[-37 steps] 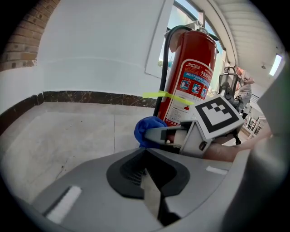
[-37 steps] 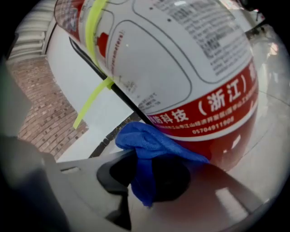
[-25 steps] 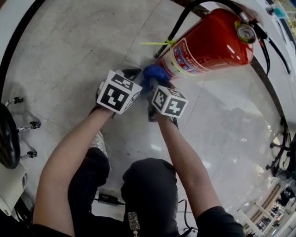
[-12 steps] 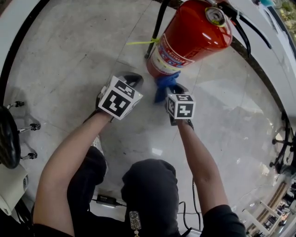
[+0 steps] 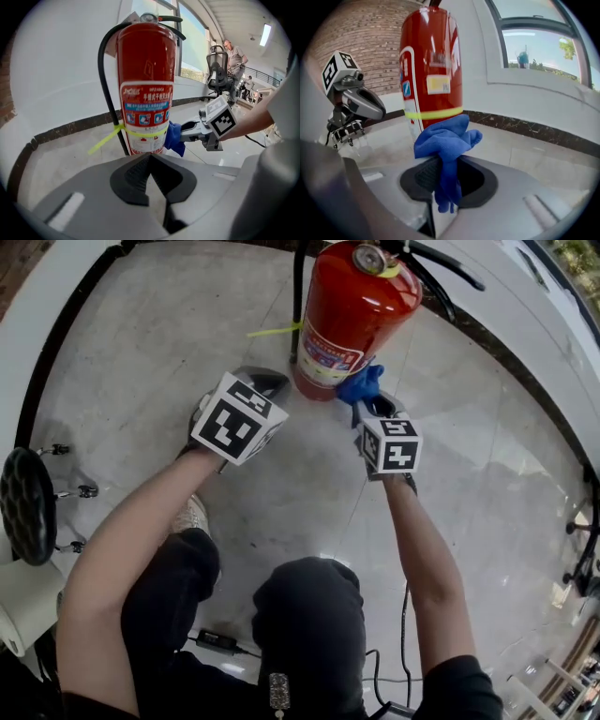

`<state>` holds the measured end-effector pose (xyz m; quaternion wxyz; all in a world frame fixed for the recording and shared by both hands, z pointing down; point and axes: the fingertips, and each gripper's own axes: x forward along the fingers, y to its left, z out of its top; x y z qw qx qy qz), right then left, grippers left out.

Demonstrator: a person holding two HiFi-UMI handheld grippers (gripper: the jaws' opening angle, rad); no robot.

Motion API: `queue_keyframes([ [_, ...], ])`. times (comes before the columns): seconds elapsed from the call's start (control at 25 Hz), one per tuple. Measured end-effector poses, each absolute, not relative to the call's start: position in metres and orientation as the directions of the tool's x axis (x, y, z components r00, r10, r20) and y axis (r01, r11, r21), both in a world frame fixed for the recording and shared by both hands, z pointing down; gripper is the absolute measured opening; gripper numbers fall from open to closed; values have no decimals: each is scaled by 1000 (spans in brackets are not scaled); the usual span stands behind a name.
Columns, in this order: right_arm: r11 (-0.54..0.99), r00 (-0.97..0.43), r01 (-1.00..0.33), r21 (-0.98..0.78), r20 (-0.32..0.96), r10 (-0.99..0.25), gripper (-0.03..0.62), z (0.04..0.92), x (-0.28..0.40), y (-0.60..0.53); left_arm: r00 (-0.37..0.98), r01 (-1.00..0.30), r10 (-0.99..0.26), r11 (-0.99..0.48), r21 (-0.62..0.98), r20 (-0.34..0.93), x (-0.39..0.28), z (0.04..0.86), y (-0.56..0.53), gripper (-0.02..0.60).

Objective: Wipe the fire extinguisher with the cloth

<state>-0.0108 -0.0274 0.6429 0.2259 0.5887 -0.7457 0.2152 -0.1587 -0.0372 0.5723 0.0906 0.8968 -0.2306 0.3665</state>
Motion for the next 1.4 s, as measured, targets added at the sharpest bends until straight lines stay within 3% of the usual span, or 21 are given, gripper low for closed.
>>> queue_keyframes([
  [0.36, 370, -346, -929, -27, 428, -835, 87, 496, -2, -41, 582, -484, -390, -871, -81, 714, -131, 471, -31, 5],
  [0.68, 457, -428, -889, 35, 296, -854, 87, 411, 3, -39, 641, -524, -399, -852, -6, 655, -88, 433, -15, 5],
  [1.0, 572, -526, -820, 21, 367, -767, 87, 373, 1, -46, 608, -582, -366, -809, 81, 705, -82, 421, -18, 5],
  [1.4, 723, -539, -684, 99, 600, -592, 87, 372, -1, -54, 602, -649, -321, -730, 213, 731, -59, 397, -11, 5],
])
